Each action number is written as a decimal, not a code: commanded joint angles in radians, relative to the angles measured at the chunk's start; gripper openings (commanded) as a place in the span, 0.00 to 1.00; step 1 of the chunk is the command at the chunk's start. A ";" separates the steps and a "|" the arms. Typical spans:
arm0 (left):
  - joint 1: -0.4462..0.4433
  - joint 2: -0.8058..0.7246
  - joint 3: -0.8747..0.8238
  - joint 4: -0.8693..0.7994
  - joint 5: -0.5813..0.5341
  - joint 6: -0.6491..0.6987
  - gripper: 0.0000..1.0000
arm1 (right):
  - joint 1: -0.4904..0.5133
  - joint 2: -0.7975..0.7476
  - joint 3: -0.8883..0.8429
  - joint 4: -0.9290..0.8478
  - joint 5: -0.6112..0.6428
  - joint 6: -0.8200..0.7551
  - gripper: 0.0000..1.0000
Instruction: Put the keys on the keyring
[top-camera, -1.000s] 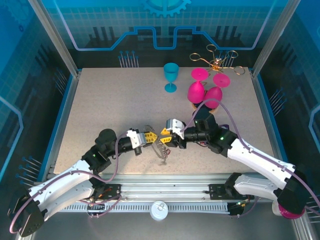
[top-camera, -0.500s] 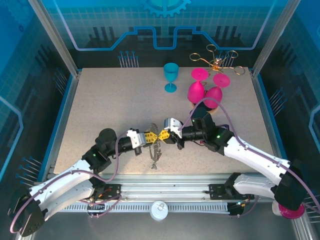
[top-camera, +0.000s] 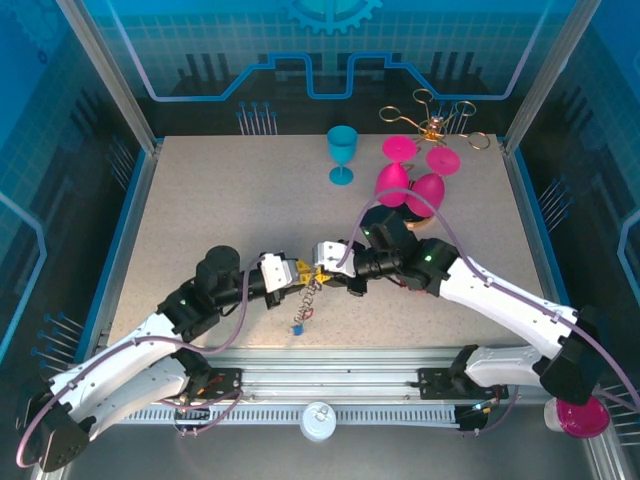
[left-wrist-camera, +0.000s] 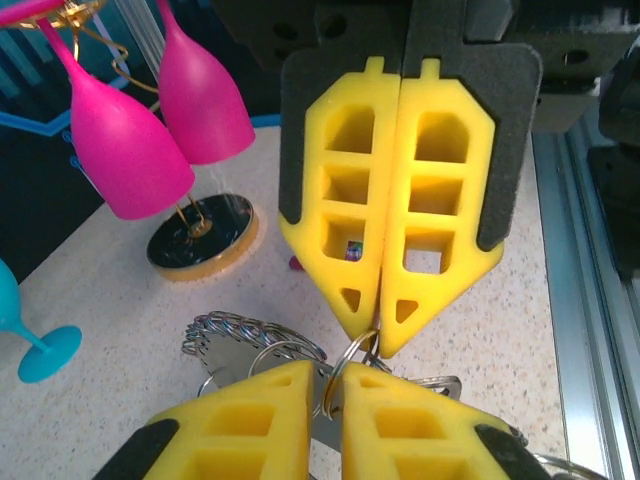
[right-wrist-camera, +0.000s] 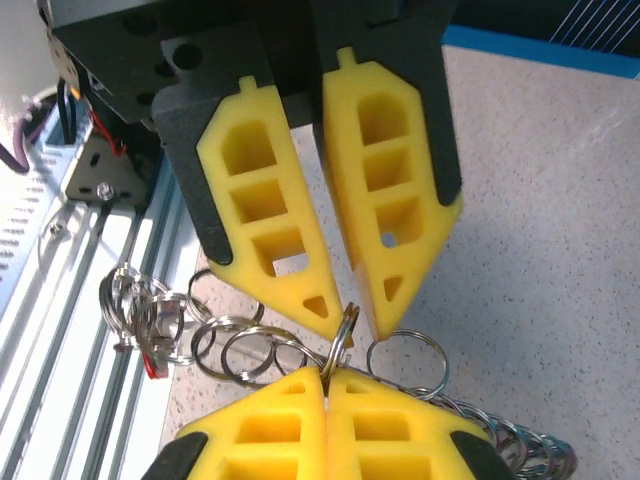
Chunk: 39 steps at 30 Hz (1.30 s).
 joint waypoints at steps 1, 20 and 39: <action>0.002 0.017 0.035 -0.076 -0.005 0.031 0.16 | 0.032 0.029 0.071 -0.098 0.035 -0.068 0.00; 0.001 -0.066 -0.069 0.125 0.009 0.002 0.00 | 0.017 -0.085 -0.096 0.091 0.082 0.112 0.38; 0.002 -0.096 -0.107 0.195 0.047 -0.038 0.00 | 0.022 -0.046 -0.146 0.204 0.083 0.168 0.20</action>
